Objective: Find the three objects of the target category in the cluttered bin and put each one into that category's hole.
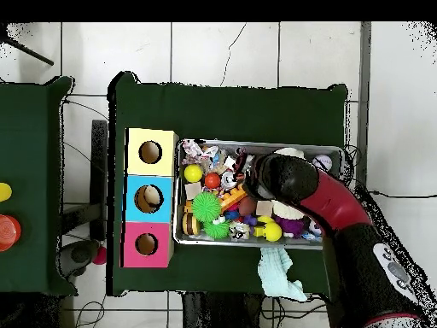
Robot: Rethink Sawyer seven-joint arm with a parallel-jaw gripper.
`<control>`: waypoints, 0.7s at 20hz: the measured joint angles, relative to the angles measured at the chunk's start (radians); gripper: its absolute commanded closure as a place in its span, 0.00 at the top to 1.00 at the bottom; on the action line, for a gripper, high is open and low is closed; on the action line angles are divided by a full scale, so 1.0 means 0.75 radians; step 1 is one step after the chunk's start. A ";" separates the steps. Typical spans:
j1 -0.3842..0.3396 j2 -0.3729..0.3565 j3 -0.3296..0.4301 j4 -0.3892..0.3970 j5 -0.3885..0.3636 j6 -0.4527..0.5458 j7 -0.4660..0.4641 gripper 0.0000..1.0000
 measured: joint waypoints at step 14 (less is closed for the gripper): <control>0.032 -0.062 0.003 0.110 0.141 0.100 0.000 0.00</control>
